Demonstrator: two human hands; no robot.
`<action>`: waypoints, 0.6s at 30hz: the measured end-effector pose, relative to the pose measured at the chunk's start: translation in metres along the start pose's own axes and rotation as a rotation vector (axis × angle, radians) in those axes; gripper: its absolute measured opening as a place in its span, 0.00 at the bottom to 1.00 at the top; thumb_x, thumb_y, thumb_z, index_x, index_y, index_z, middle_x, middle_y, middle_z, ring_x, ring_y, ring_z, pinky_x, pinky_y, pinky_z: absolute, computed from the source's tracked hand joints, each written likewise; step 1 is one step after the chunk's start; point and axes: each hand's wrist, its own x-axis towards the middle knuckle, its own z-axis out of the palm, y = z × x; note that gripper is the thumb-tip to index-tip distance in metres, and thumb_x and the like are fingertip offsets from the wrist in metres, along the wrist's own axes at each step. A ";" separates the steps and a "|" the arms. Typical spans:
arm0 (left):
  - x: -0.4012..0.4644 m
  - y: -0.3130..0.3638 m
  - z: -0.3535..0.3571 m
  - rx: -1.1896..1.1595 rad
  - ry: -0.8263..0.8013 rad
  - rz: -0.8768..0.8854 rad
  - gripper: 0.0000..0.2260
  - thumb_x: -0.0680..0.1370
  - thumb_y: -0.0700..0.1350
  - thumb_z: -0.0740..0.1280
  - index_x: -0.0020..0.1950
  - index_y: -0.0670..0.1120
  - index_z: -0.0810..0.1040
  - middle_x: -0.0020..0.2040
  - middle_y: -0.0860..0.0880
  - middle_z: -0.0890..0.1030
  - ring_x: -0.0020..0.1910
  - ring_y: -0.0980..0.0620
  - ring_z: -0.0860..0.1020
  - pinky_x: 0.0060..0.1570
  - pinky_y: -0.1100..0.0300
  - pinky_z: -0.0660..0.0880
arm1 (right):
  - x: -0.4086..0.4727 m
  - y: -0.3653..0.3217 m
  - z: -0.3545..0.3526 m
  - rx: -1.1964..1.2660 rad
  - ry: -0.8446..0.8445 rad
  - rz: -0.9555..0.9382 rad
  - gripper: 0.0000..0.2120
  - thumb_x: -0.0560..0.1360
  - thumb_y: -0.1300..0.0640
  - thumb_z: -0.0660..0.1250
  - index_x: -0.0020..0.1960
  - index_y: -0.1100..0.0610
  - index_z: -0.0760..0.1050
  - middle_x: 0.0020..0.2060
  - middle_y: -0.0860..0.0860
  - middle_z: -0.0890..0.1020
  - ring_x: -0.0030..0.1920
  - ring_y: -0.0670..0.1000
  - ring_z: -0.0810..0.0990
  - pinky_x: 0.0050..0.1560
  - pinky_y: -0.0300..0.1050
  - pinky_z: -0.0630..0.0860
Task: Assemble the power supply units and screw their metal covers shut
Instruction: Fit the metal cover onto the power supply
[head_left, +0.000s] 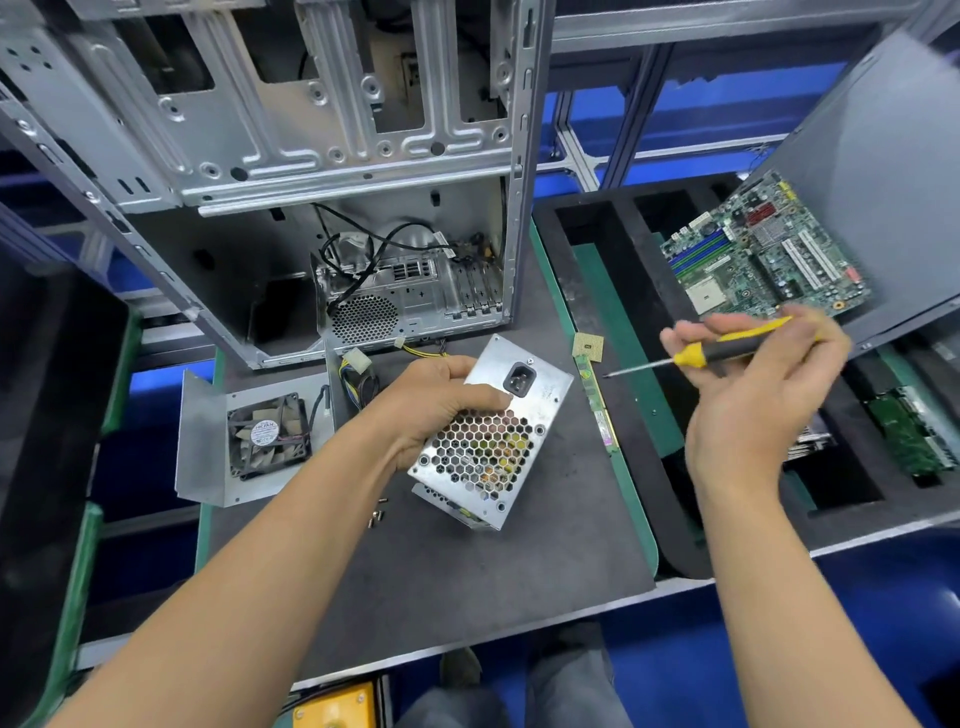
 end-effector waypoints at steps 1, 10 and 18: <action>0.000 0.000 0.000 -0.003 -0.004 -0.001 0.16 0.71 0.29 0.73 0.57 0.37 0.80 0.48 0.34 0.84 0.37 0.42 0.84 0.38 0.48 0.83 | 0.002 -0.010 0.007 0.077 -0.044 -0.004 0.09 0.85 0.50 0.51 0.57 0.54 0.65 0.38 0.55 0.78 0.33 0.57 0.79 0.41 0.54 0.81; 0.000 0.000 0.001 0.003 -0.015 0.004 0.15 0.71 0.29 0.73 0.56 0.39 0.80 0.45 0.36 0.85 0.36 0.43 0.83 0.38 0.48 0.83 | -0.015 -0.008 0.075 0.283 -0.066 0.323 0.11 0.84 0.50 0.56 0.45 0.54 0.63 0.28 0.49 0.63 0.23 0.47 0.57 0.24 0.37 0.56; 0.001 -0.001 0.000 0.029 -0.003 0.020 0.15 0.70 0.30 0.74 0.54 0.41 0.82 0.47 0.36 0.85 0.38 0.43 0.84 0.43 0.47 0.82 | -0.018 0.004 0.082 0.265 0.011 0.303 0.10 0.84 0.53 0.54 0.44 0.55 0.62 0.27 0.48 0.64 0.23 0.48 0.59 0.24 0.38 0.57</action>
